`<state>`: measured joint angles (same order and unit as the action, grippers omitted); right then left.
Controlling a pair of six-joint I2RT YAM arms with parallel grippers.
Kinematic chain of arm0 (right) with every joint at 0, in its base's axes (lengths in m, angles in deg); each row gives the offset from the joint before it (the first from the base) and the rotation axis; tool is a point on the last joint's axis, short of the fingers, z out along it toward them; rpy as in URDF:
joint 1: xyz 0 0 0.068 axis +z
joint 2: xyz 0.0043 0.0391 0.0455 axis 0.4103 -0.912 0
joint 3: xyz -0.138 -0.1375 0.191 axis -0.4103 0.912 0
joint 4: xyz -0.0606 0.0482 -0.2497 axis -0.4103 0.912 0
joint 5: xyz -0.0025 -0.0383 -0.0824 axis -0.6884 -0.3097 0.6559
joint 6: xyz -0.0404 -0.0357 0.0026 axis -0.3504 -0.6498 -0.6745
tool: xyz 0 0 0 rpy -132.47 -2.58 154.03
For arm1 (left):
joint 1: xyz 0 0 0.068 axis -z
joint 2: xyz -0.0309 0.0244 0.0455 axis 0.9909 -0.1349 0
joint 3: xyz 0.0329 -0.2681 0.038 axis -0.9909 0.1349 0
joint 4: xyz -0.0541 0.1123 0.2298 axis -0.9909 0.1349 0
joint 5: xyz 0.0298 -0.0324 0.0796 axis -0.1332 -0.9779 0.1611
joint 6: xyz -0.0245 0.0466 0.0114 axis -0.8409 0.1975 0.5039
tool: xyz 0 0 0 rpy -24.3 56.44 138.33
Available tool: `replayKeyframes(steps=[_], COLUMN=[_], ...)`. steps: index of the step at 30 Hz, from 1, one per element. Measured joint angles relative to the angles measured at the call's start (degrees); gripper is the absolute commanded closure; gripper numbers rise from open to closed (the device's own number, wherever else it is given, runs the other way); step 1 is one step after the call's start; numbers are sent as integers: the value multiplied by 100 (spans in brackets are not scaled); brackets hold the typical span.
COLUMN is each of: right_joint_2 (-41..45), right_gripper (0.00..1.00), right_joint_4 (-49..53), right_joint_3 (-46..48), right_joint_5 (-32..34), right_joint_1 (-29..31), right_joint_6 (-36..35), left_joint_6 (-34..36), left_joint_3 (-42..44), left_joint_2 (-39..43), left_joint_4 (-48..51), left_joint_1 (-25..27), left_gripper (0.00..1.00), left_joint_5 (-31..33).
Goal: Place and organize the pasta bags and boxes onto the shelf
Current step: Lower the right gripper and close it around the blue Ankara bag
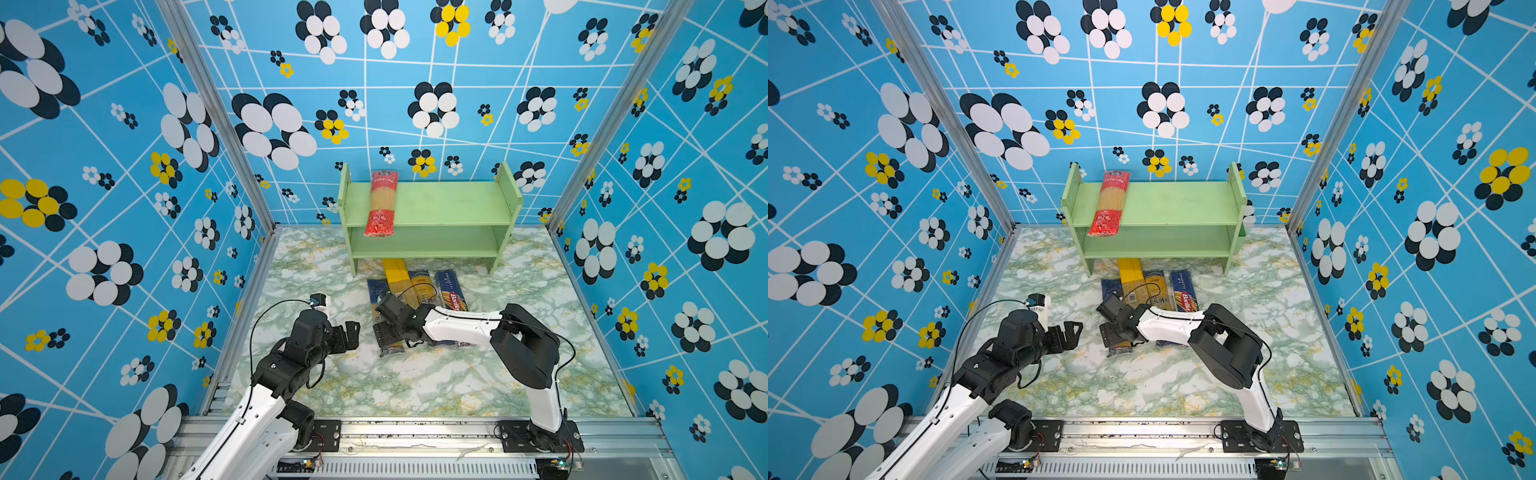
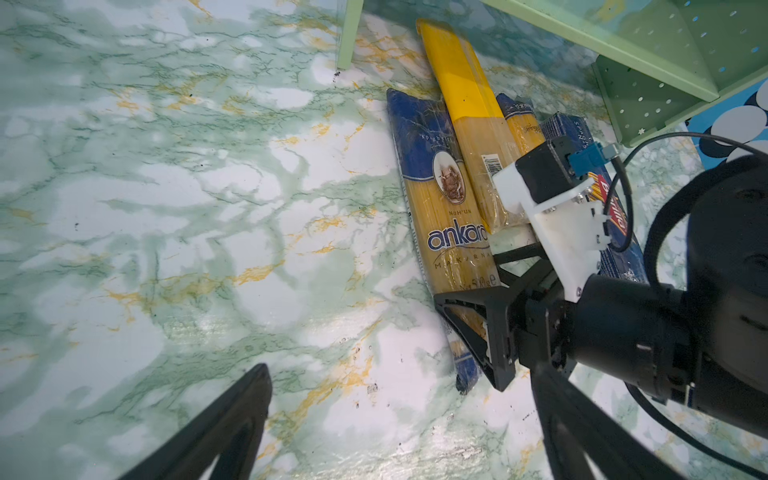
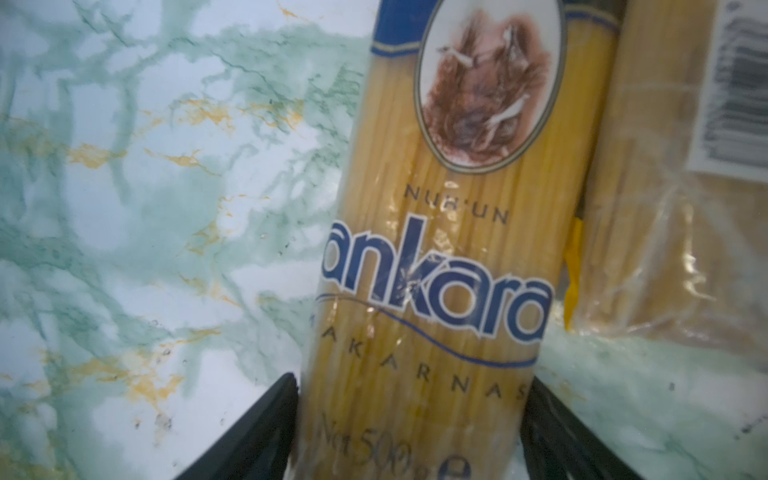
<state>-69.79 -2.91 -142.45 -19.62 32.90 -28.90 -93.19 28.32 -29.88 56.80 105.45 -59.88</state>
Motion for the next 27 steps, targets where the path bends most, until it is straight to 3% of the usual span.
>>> replayKeyframes(steps=[7,22,27], right_joint_2=[-149,-197,-195], right_gripper=[23,55,72], right_joint_4=[166,358,470], right_joint_3=[-232,-433,-514], right_joint_5=[116,212,208], right_joint_1=[35,61,61], right_joint_6=[-2,2,-63], left_joint_6=[-17,-22,-22], left_joint_3=[0,72,94], left_joint_2=[-68,-24,-20], left_joint_4=[-20,-35,-39], left_joint_1=[-15,-142,-151], left_gripper=[1,1,1], left_joint_5=[-22,-101,-120])
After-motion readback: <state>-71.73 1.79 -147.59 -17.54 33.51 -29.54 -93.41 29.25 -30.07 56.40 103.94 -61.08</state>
